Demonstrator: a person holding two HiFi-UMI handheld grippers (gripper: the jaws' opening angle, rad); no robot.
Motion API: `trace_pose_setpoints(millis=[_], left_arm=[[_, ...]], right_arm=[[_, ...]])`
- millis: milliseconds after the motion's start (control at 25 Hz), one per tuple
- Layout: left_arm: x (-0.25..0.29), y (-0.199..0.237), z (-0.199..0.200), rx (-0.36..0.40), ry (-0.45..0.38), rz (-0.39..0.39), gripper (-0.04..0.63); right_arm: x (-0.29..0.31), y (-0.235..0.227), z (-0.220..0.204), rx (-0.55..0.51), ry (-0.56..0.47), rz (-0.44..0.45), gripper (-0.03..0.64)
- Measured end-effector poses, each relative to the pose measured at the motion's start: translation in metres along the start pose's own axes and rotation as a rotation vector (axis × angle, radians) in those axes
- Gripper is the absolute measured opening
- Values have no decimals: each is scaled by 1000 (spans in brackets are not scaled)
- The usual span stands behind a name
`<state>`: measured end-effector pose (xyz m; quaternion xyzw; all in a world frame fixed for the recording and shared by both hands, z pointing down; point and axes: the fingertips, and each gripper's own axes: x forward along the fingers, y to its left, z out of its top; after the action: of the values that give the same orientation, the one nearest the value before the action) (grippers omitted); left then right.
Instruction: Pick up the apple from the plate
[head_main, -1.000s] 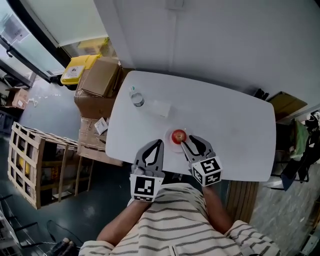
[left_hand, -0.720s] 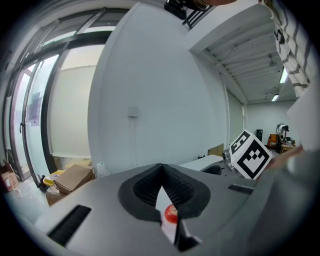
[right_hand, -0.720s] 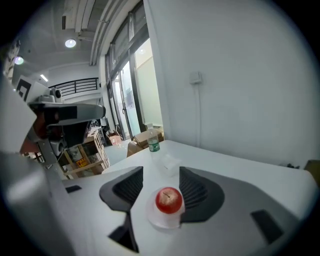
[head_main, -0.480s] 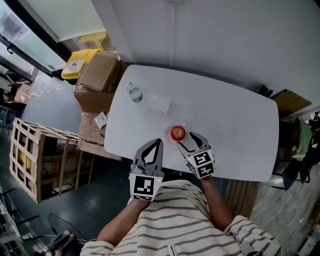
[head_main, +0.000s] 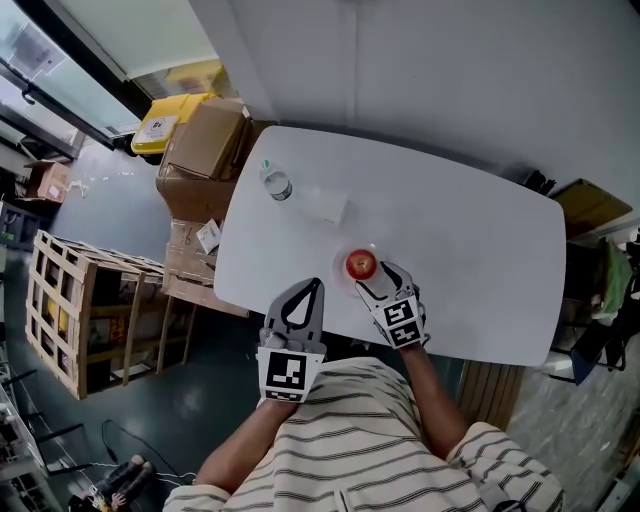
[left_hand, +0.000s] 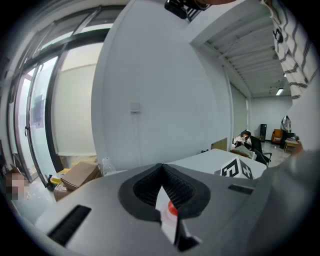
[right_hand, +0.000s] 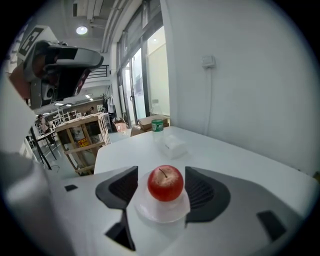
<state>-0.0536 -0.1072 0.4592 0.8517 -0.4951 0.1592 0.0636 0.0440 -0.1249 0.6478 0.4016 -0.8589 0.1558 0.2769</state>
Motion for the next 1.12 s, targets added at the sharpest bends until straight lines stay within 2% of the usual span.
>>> trace_pose_setpoints(millis=[560, 800, 1120], left_arm=[[-4, -4, -5, 16, 22, -3, 3], [-5, -4, -4, 23, 22, -2, 3], [-5, -11, -9, 17, 38, -34, 3]], right_arm=[[23, -2, -25, 16, 28, 10, 311], [30, -2, -29, -40, -5, 8, 311], [40, -3, -49, 15, 15, 22, 311]])
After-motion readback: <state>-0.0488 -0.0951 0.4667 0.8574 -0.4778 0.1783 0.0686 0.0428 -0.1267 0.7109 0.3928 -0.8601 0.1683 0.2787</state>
